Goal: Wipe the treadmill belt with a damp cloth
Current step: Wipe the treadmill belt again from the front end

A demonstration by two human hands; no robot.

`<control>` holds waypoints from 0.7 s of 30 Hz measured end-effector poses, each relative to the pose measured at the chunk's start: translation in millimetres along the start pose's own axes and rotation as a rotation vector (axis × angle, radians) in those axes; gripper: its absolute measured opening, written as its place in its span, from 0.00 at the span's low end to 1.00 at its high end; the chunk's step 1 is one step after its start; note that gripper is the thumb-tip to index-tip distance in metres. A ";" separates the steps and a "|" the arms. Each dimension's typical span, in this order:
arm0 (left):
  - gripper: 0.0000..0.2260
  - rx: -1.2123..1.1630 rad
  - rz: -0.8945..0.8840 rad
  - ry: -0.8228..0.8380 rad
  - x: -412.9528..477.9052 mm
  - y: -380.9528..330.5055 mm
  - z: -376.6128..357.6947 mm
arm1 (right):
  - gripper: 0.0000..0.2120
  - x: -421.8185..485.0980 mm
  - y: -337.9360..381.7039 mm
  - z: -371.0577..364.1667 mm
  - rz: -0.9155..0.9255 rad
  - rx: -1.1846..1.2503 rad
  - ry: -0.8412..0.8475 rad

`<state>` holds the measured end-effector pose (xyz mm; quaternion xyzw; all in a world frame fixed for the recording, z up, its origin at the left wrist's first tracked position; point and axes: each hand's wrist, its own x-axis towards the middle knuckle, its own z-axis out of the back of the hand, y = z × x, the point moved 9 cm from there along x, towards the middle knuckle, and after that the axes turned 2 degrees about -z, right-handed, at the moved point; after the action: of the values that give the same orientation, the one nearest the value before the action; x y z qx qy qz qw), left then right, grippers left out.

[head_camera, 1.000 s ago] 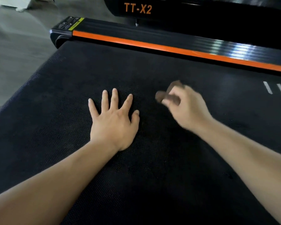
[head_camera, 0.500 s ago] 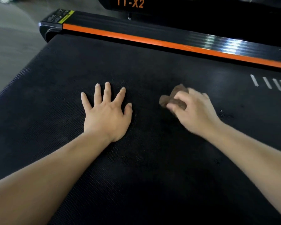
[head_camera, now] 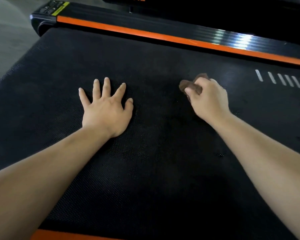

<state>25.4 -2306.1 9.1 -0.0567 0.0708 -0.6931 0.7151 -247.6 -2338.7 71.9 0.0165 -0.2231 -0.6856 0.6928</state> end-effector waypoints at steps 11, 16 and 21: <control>0.29 -0.018 -0.012 -0.007 -1.6 -0.7 3.2 | 0.12 -50.6 26.4 2.8 0.166 -0.052 0.034; 0.27 -0.065 -0.016 -0.024 -3.3 -1.4 6.5 | 0.11 -94.5 53.4 1.8 0.152 0.033 0.040; 0.23 -0.202 -0.086 -0.034 -35.8 -9.4 17.2 | 0.12 -122.8 69.0 5.5 0.366 0.019 0.130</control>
<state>18.2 -2270.9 28.5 -0.1432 0.1258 -0.7114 0.6764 -179.6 -2215.5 64.3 0.0263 -0.1834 -0.5434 0.8187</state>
